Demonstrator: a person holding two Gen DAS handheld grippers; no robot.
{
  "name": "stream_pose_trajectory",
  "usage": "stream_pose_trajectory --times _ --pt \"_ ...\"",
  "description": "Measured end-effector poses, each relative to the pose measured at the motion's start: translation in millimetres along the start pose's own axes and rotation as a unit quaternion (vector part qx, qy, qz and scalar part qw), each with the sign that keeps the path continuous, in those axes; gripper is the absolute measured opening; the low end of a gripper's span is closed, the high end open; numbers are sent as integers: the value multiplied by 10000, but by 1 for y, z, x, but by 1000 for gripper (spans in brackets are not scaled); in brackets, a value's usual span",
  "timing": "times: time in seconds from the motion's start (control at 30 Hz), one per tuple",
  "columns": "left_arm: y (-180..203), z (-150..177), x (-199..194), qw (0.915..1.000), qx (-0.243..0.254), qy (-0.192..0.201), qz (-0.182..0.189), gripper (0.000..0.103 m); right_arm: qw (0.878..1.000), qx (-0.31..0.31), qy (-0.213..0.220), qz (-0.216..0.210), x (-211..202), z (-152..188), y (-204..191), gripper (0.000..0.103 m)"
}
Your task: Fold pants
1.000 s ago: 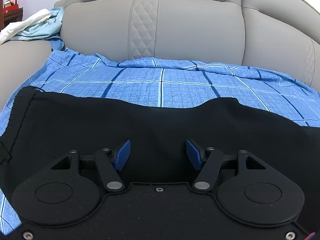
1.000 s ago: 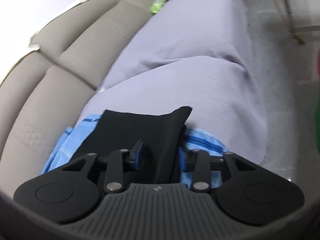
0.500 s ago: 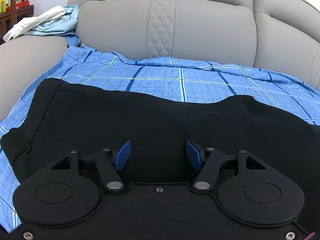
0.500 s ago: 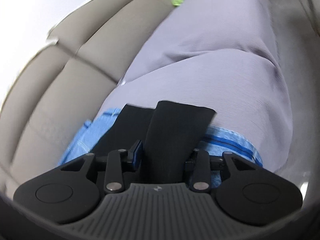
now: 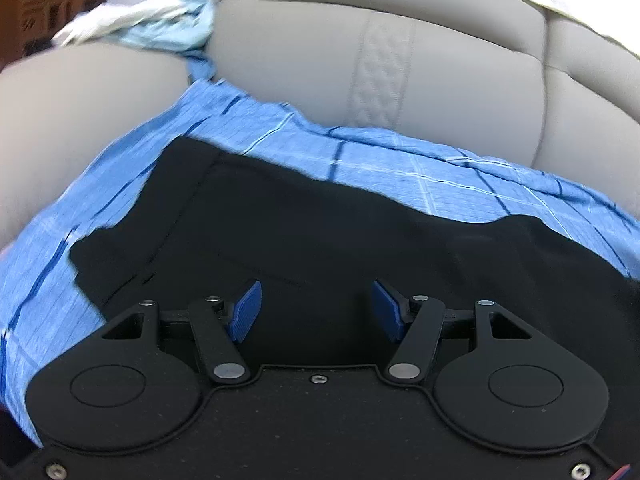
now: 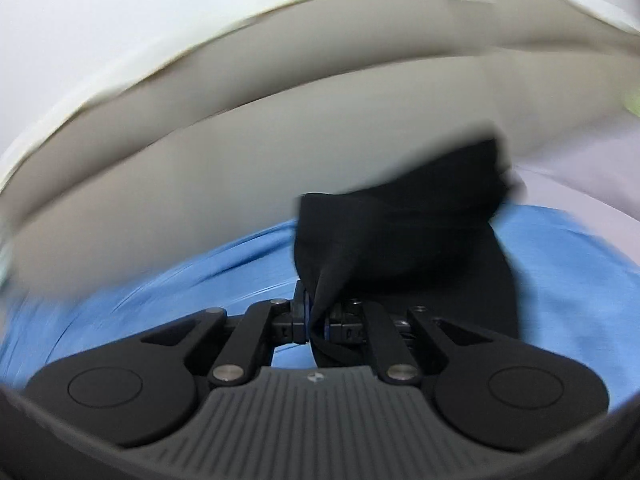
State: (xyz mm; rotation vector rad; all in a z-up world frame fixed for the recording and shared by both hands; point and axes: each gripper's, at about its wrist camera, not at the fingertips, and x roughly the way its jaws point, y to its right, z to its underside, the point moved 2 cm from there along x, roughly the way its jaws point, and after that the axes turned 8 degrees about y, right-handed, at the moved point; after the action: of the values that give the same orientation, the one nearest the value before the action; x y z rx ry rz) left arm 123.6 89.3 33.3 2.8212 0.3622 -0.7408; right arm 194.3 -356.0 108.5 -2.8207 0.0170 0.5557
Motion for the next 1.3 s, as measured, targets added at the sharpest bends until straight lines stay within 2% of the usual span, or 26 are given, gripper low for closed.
stream_pose_trajectory --times 0.07,0.13,0.23,0.33,0.4,0.47,0.5,0.6,0.67,0.77,0.87,0.97,1.03,1.13,1.2,1.23,1.27,1.3 --pt "-13 3 -2 9997 -217 -92 37 59 9940 -454 -452 -882 14 39 -81 8" --pt "-22 6 -4 9993 -353 -119 74 58 9822 -874 -840 -1435 15 81 -139 9" --pt "-30 9 -8 9990 -393 -89 180 58 9659 -1504 -1122 -1787 1 136 -195 11" --pt "-32 10 -11 9982 -462 -99 362 58 9581 -2064 -921 -1761 -21 159 -220 12" --pt "-31 11 -13 9978 -463 -115 469 58 9548 -2275 -815 -1730 -30 163 -223 32" --pt "-29 12 -16 9972 -454 -121 582 58 9543 -2311 -787 -1725 -36 163 -218 60" --pt "-28 12 -17 9968 -454 -124 653 59 9550 -2241 -782 -1780 -41 163 -215 66" --pt "-22 13 -22 9947 -442 -158 914 59 9503 -2003 -893 -2211 -62 165 -207 74" --pt "-17 14 -25 9926 -411 -211 1122 59 9446 -2181 -832 -2308 -73 172 -211 83" --pt "-8 16 -29 9851 -428 -400 1614 60 9423 -2425 -659 -2213 -92 178 -207 87" --pt "4 20 -28 9775 -396 -587 1986 65 9550 -2127 -553 -1991 -105 179 -190 89" --pt "22 27 -22 9782 -127 -697 1954 69 9711 -1928 -344 -1368 -112 183 -168 89" --pt "33 32 -19 9775 -5 -710 1986 70 9762 -1996 -181 -833 -116 188 -155 89" --pt "49 34 -16 9710 42 -788 2256 77 9739 -2263 -77 -124 -124 198 -136 91" --pt "56 36 -13 9650 -45 -883 2468 89 9696 -2443 3 149 -130 204 -127 95" --pt "59 36 -11 9649 -53 -870 2477 89 9682 -2488 68 254 -133 206 -123 102" --pt "62 35 -11 9662 -39 -856 2430 88 9671 -2517 116 357 -135 208 -118 103" --pt "65 35 -10 9677 2 -849 2374 77 9666 -2527 151 397 -136 208 -115 103"
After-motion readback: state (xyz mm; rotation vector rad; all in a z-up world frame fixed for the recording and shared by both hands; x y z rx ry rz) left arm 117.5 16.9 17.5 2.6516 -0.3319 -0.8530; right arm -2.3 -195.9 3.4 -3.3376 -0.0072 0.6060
